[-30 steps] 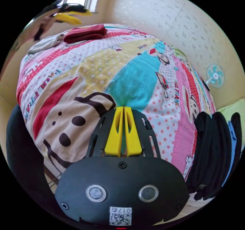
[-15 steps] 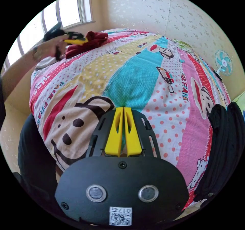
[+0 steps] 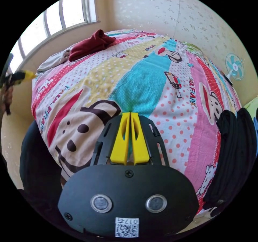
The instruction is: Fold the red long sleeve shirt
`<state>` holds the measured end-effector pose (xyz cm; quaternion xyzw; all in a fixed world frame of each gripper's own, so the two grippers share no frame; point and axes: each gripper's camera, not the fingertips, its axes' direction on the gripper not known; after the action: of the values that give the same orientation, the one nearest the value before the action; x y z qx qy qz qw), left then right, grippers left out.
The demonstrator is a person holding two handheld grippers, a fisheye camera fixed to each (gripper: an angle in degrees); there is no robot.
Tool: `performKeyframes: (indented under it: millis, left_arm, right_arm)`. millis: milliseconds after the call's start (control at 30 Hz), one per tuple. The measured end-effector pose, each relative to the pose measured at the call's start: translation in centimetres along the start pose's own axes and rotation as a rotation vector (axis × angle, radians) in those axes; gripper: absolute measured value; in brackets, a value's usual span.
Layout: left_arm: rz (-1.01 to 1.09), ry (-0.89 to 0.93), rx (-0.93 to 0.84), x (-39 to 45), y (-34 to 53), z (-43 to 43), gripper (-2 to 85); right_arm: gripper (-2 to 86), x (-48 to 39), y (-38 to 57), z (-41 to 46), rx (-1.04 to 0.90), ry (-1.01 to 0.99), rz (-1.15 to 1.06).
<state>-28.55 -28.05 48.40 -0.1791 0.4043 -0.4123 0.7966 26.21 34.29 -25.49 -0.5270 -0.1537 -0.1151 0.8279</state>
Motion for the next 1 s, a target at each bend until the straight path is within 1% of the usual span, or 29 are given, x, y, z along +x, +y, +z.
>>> performKeyframes:
  millis: [100, 133, 167, 200, 233, 267, 333, 367, 400, 433, 467, 500, 533, 567, 600, 633, 667, 700, 733, 767, 800, 833, 867, 900, 933, 1000]
  left_arm:
    - [0.007, -0.117, 0.114, 1.3, -9.4, 0.9, 16.3]
    - [0.005, -0.133, 0.153, 1.4, -13.2, 1.3, 16.3]
    - [0.003, -0.131, 0.163, 1.4, -15.1, 1.6, 16.4]
    - [0.004, -0.117, 0.155, 1.3, -19.0, 2.6, 16.5]
    - [0.005, -0.144, 0.115, 1.2, -22.5, 4.3, 16.8]
    - [0.002, -0.180, 0.092, 1.2, -24.0, 5.3, 16.4]
    - [-0.057, -0.367, -0.062, -0.4, -27.9, 11.0, 13.8]
    - [-0.091, -0.388, -0.109, -1.2, -28.2, 12.6, 12.8]
    - [-0.147, -0.365, -0.118, -2.6, -27.5, 14.6, 11.0]
    - [-0.197, -0.315, 0.016, -3.1, -25.7, 14.0, 9.5]
    - [-0.236, -0.277, 0.076, -3.4, -24.7, 13.5, 8.9]
    - [-0.280, -0.167, 0.148, -4.0, -22.3, 12.7, 8.2]
    - [-0.252, -0.069, 0.164, -4.0, -19.6, 11.9, 7.8]
    - [-0.219, -0.032, 0.157, -3.9, -18.2, 11.4, 7.8]
    - [-0.153, 0.002, 0.130, -3.5, -14.7, 10.1, 7.6]
    - [-0.110, -0.025, 0.123, -2.9, -10.3, 8.3, 7.3]
    - [-0.091, -0.046, 0.123, -2.5, -7.9, 7.4, 7.2]
    - [-0.068, -0.077, 0.125, -2.0, -3.2, 5.3, 7.1]
    - [-0.073, -0.050, 0.132, -2.1, 1.6, 2.9, 7.0]
    - [-0.090, -0.005, 0.138, -2.4, 3.9, 1.6, 7.0]
    - [-0.137, 0.128, 0.158, -3.2, 8.3, -0.8, 7.0]
    - [-0.189, 0.224, 0.165, -3.9, 11.9, -2.8, 7.2]
    - [-0.220, 0.235, 0.161, -4.3, 13.6, -3.6, 7.6]
    - [-0.284, 0.187, 0.146, -4.7, 16.4, -4.9, 8.3]
    - [-0.355, 0.081, 0.109, -5.1, 18.5, -5.7, 9.1]
    - [-0.428, -0.077, 0.052, -5.3, 20.3, -6.7, 9.8]
  right_arm:
    - [0.3, 0.6, 0.4, 0.5, 0.001, -0.014, 0.002]
    - [0.3, 1.2, 0.5, 0.8, 0.005, -0.037, 0.012]
    - [0.3, 1.7, 0.6, 1.1, 0.007, -0.056, 0.019]
    - [0.3, 1.9, 0.7, 1.3, 0.008, -0.062, 0.020]
    - [0.3, 2.4, 0.7, 1.6, 0.009, -0.076, 0.027]
    - [0.2, 2.9, 0.7, 1.8, 0.009, -0.093, 0.039]
    - [0.2, 3.4, 0.7, 2.0, 0.009, -0.103, 0.044]
    - [0.2, 3.5, 0.8, 2.1, 0.010, -0.101, 0.042]
    - [0.2, 3.5, 0.8, 2.1, 0.010, -0.101, 0.042]
    - [0.2, 3.7, 0.8, 2.2, 0.013, -0.104, 0.043]
    - [0.2, 4.1, 0.8, 2.3, 0.013, -0.113, 0.045]
    - [0.2, 4.2, 0.8, 2.3, 0.013, -0.119, 0.048]
    - [0.2, 4.5, 0.7, 2.4, 0.013, -0.127, 0.052]
    - [0.1, 4.6, 0.7, 2.4, 0.014, -0.124, 0.050]
    - [0.1, 4.6, 0.7, 2.5, 0.014, -0.120, 0.048]
    - [0.2, 4.6, 0.6, 2.5, 0.014, -0.114, 0.045]
    - [0.1, 4.7, 0.5, 2.5, 0.014, -0.112, 0.045]
    - [0.1, 4.8, 0.4, 2.5, 0.013, -0.111, 0.044]
    - [0.1, 4.9, 0.3, 2.5, 0.013, -0.110, 0.044]
    - [0.1, 5.0, 0.2, 2.5, 0.014, -0.107, 0.043]
    - [0.1, 5.0, 0.2, 2.4, 0.014, -0.105, 0.042]
    - [0.1, 5.0, 0.1, 2.4, 0.014, -0.100, 0.039]
    - [0.2, 5.0, 0.0, 2.4, 0.015, -0.094, 0.036]
    - [0.2, 5.0, -0.1, 2.3, 0.014, -0.091, 0.034]
    - [0.2, 5.0, -0.3, 2.3, 0.013, -0.086, 0.032]
    - [0.2, 5.2, -0.5, 2.1, 0.014, -0.086, 0.029]
